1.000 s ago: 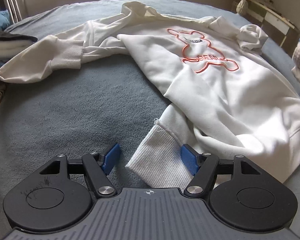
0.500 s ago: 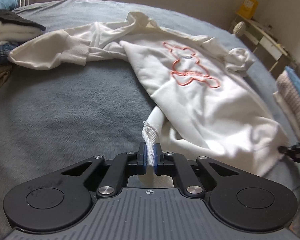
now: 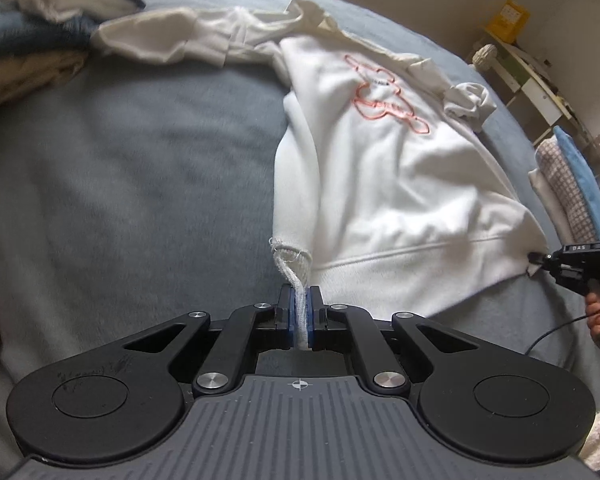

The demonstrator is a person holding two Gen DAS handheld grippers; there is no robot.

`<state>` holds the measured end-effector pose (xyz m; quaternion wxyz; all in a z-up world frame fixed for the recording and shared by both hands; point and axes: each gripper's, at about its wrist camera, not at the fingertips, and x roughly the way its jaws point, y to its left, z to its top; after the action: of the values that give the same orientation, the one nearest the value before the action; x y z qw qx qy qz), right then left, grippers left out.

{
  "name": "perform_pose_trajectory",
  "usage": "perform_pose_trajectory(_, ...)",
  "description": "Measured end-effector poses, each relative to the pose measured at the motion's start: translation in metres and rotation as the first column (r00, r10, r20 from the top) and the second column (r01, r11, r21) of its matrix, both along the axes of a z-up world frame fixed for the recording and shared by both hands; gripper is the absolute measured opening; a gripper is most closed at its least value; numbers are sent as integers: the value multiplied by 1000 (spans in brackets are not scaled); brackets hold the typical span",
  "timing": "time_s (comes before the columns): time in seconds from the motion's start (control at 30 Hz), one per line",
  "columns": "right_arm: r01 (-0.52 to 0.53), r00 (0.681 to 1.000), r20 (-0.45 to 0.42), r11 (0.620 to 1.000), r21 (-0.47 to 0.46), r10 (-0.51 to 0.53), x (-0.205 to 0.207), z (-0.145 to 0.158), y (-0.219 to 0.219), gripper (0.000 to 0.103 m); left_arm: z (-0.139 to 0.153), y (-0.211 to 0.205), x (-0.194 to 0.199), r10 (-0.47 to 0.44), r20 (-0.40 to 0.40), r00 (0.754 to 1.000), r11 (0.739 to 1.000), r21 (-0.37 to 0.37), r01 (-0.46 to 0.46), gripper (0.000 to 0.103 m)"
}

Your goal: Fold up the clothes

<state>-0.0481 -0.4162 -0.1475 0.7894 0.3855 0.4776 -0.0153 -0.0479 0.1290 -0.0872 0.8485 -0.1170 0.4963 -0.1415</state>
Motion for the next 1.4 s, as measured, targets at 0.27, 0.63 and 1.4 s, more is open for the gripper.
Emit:
perform_pose_trajectory(0.27, -50, 999, 24, 996, 75, 49, -28, 39, -3, 3, 6, 7, -2, -3, 14, 1000, 1000, -19, 3, 3)
perform_pose_trajectory(0.63, -83, 996, -31, 996, 22, 84, -43, 55, -3, 3, -6, 23, 5, 12, -60, 998, 999, -47, -15, 1)
perform_pose_trajectory(1.4, -430, 866, 86, 822, -374, 492, -13, 95, 91, 25, -16, 39, 18, 63, -51, 997, 996, -66, -66, 50)
